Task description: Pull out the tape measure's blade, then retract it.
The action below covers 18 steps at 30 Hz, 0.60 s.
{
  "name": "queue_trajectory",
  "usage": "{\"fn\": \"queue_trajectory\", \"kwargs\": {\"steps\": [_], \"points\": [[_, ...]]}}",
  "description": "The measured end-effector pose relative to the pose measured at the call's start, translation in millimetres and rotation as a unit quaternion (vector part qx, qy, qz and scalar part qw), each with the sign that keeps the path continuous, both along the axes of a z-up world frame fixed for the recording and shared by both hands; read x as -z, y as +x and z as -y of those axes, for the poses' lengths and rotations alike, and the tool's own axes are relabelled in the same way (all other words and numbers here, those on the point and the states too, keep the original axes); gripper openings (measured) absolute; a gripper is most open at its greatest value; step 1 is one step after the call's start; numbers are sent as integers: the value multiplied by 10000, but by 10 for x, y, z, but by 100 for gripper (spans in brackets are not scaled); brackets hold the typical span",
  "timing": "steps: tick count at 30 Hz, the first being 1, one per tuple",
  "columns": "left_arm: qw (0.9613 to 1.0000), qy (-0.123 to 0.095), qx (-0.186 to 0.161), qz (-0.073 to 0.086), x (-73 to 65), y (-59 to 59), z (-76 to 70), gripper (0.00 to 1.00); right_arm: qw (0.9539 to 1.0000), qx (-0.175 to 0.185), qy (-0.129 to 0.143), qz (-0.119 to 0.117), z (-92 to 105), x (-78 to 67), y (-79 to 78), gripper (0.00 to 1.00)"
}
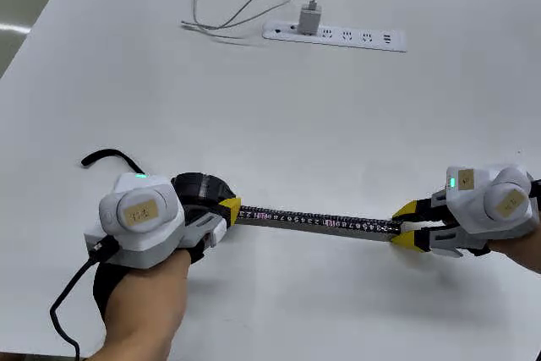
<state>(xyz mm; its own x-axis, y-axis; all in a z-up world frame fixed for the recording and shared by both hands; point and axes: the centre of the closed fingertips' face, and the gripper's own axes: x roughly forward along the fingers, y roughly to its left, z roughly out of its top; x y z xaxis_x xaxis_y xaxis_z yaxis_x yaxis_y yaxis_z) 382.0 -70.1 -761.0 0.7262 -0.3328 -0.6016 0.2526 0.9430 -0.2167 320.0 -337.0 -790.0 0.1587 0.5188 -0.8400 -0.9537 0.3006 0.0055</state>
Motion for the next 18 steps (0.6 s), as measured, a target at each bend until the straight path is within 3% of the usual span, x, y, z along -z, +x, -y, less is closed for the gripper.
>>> {"fn": "queue_trajectory", "kwargs": {"steps": [18], "points": [[10000,53,31,-14,8,3,-3,58,9998,-170,-62,82,10,21,11,11]]}}
